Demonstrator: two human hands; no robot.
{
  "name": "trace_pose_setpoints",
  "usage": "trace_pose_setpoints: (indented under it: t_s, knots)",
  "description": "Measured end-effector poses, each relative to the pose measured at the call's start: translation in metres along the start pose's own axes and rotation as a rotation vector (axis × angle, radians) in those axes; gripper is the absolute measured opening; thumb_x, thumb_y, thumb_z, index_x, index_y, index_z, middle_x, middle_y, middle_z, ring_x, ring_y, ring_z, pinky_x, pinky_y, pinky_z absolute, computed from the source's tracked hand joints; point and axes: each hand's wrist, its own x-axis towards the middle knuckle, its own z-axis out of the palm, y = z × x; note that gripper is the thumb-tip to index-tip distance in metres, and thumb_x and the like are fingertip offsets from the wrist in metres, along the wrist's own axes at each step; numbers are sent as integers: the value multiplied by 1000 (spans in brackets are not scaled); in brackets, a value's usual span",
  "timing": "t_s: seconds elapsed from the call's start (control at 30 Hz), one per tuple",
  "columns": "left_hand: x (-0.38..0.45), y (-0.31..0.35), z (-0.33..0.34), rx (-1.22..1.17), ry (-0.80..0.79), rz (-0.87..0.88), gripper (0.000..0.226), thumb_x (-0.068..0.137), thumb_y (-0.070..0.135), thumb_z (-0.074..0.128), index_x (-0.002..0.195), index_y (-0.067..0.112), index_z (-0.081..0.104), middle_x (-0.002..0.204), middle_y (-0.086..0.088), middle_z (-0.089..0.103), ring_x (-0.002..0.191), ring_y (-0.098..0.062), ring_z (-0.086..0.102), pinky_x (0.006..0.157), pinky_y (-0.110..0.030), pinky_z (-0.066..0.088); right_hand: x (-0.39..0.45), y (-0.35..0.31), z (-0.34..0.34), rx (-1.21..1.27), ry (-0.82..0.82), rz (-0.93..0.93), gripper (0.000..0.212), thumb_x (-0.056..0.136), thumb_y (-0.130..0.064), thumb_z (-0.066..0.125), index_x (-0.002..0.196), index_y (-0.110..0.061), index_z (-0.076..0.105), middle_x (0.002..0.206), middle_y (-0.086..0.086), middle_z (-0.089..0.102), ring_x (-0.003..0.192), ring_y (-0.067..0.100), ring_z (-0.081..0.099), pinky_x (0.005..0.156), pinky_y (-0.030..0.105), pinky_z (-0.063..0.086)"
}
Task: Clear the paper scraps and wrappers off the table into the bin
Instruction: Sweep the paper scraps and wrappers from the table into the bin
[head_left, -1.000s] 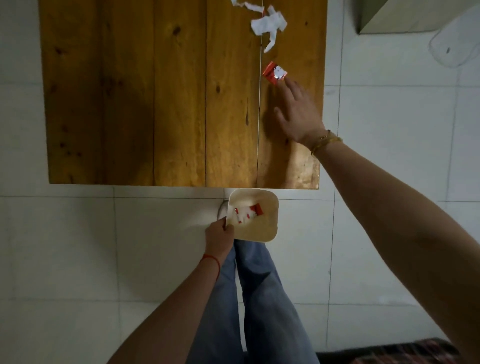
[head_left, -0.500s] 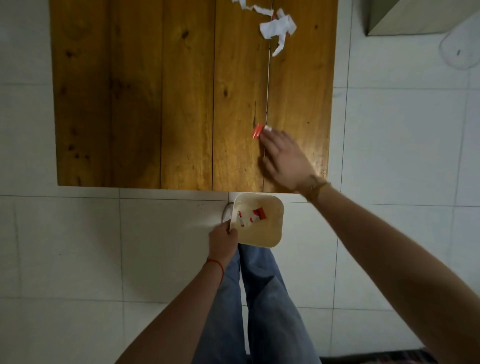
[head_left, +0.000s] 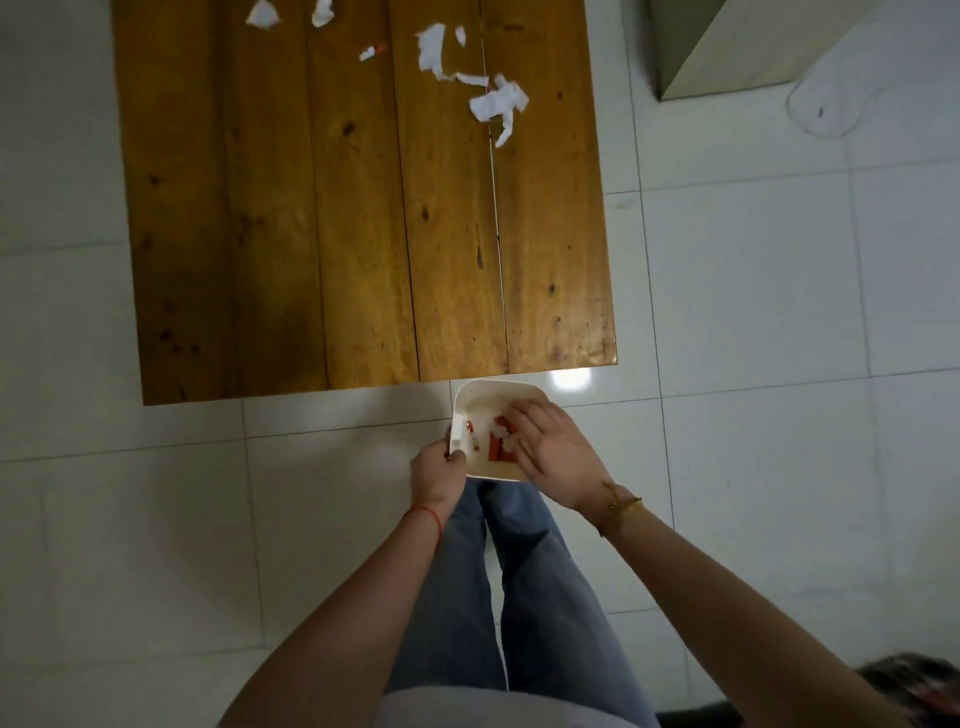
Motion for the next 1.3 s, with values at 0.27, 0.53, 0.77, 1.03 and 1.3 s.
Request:
trace_pose_setpoints:
  t_s: [0.27,0.53,0.77,1.03,1.3]
  knots:
    - [-45,26,-40,29,-26,86,24,84,7,47,88,-3,69,95,-21,70,90,-36,62,74,-31,46,-38,-22,-41,98,282,272,43,94,-26,50,134,-9,48,135,11,52,123,27,48,108,37,35]
    - [-85,65,-77,138,-120,226,25,89,9,47,89,-2,70,94,-19,71,83,-30,64,64,-24,42,-84,-51,-83,171,479,443,41,95,-26,50,134,-15,49,136,7,54,124,23,49,106,30,33]
    - [-105,114,-81,263,-145,354,26,90,14,48,90,2,71,98,-16,72,72,-22,58,52,-21,39,-117,-46,-114,209,570,562,44,97,-30,45,138,-15,45,142,6,49,129,22,45,110,35,34]
    - [-119,194,-38,281,-202,438,27,88,11,47,91,-2,71,95,-18,71,89,-35,65,70,-32,47,-144,15,-163,264,656,604,44,97,-26,47,139,-13,45,142,6,48,131,22,42,111,34,32]
    - [-150,288,51,224,-174,425,28,87,10,47,91,-4,71,94,-21,71,88,-34,66,76,-35,52,-182,135,-254,197,628,567,44,97,-27,45,139,-13,44,143,5,47,132,21,41,110,30,28]
